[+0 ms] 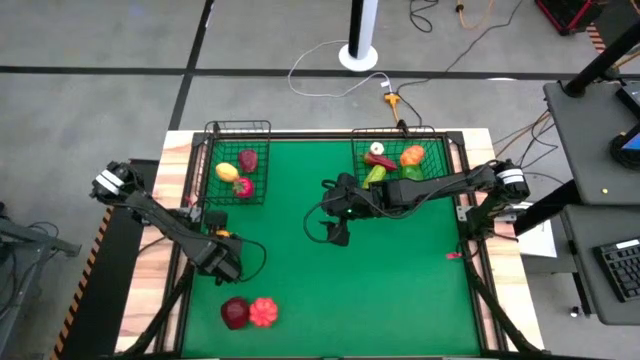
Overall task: Sort produce into baskets
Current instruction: Put the yellow lemon into the left wire basket
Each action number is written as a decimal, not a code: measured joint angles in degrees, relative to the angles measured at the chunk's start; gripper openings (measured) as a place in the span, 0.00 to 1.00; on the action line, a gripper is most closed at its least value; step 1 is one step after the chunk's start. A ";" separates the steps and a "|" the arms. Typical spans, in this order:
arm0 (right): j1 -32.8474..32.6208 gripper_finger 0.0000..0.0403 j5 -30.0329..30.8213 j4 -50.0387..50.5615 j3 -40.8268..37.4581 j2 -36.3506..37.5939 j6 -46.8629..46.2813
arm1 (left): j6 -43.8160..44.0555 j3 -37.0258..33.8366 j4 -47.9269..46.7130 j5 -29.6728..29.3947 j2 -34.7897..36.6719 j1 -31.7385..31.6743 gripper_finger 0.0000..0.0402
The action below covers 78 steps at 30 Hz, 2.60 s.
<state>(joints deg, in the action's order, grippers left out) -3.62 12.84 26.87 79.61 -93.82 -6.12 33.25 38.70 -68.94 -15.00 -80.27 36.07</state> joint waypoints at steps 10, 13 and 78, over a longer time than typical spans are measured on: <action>0.00 0.78 -2.46 0.27 -0.01 -0.02 0.25 | 2.66 -1.42 3.35 -0.44 -0.76 -1.73 0.66; 0.00 0.78 -2.58 0.38 -0.01 -0.02 0.24 | 3.44 -1.28 3.44 -0.42 -0.79 -1.70 0.61; -7.89 0.76 -3.85 -47.52 -32.54 17.49 7.63 | -24.54 7.45 57.34 -40.56 25.35 -26.53 0.54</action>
<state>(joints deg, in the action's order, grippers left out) -11.51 8.99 -20.65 47.07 -76.34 1.51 8.71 46.15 -11.60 -55.56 -54.92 9.54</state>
